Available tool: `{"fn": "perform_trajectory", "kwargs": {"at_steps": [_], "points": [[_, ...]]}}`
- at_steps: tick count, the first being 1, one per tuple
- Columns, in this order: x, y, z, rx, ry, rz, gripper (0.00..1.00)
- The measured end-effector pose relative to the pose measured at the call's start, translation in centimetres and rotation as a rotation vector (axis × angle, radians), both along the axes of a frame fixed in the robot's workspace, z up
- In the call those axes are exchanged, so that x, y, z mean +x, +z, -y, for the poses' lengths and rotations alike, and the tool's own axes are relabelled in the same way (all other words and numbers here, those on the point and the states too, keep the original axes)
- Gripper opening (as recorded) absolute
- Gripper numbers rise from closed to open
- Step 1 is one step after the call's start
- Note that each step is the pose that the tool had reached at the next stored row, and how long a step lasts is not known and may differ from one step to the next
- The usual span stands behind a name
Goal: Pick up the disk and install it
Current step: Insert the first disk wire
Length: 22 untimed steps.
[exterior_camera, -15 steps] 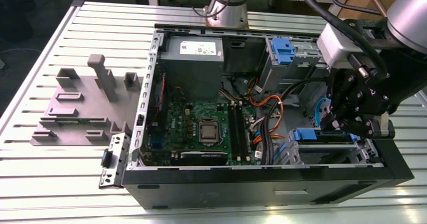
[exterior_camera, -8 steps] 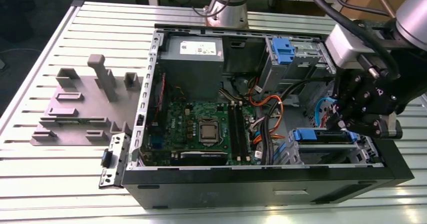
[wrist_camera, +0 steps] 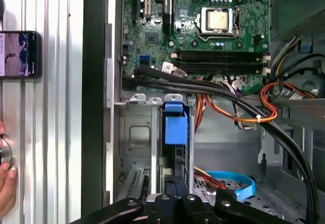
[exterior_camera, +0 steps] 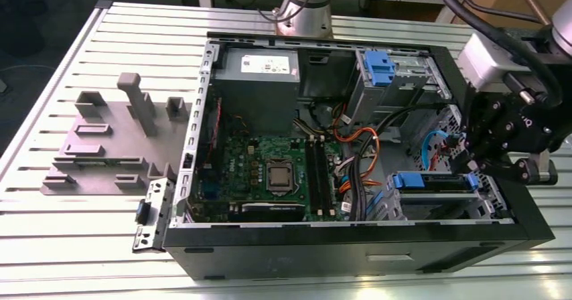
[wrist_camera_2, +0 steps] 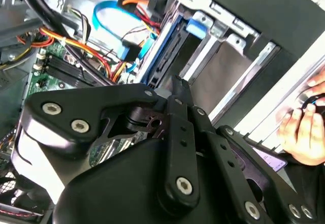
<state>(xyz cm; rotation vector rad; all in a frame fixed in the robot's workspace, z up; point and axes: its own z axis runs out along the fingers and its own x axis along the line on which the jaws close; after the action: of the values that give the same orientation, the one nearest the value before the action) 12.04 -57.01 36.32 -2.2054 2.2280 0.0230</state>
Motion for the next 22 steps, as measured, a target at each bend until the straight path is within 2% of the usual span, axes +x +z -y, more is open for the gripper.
{"fn": "perform_trajectory", "kwargs": {"at_steps": [3, 6, 8, 13, 18, 22], "points": [[0.09, 0.0, -0.46, -0.0003, 0.0, 0.0, 0.11], [0.16, 0.02, -1.23, -0.0026, 0.0, 0.0, 0.11], [0.33, 0.01, -1.56, -0.0034, 0.0, 0.0, 0.11], [1.17, 0.01, -2.1, -0.0039, 0.0, -0.0007, 0.11], [2.3, 0.01, -2.53, -0.0042, 0.0, -0.0059, 0.11], [2.51, -0.05, -2.93, -0.004, 0.001, -0.0067, 0.11]]}}
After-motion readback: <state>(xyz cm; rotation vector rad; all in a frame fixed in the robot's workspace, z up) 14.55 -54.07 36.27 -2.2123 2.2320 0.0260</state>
